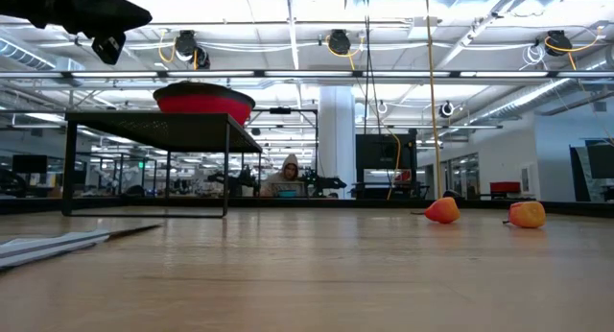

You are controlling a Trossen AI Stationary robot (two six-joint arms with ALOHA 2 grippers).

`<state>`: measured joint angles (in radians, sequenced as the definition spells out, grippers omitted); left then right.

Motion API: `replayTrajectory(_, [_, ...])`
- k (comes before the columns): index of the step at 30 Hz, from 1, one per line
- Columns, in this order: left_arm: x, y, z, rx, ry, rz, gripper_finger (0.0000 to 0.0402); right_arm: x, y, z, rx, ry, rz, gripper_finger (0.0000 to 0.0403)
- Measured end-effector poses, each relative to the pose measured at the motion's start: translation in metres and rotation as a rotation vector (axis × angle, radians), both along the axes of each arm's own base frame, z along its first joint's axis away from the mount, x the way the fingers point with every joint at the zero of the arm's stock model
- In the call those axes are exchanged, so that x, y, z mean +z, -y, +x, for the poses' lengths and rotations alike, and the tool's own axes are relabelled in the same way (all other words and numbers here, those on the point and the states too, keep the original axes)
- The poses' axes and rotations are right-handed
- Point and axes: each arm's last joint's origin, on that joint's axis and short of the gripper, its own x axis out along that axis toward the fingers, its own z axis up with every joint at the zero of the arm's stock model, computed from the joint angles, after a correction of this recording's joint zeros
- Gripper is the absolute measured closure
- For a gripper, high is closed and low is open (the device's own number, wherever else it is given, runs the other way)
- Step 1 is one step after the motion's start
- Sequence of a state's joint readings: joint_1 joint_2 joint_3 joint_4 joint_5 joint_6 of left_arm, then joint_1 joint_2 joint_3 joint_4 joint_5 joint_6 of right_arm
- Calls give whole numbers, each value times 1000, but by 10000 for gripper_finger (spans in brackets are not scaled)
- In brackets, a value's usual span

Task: Pick & Place Fruit
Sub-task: Put the kiwi into the red strainer bowl on the shelf

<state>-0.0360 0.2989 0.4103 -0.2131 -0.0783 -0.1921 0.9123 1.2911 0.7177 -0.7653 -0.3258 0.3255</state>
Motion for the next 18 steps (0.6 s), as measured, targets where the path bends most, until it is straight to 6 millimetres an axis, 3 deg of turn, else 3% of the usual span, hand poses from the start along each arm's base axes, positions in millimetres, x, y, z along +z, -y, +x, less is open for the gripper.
replayTrajectory(9, [0, 0, 0, 1, 1, -3, 382, 0, 0, 1, 1, 32, -8, 182])
replayTrajectory(18, [0, 0, 0, 3, 1, -20, 382, -1, 0, 1, -6, 33, -12, 225])
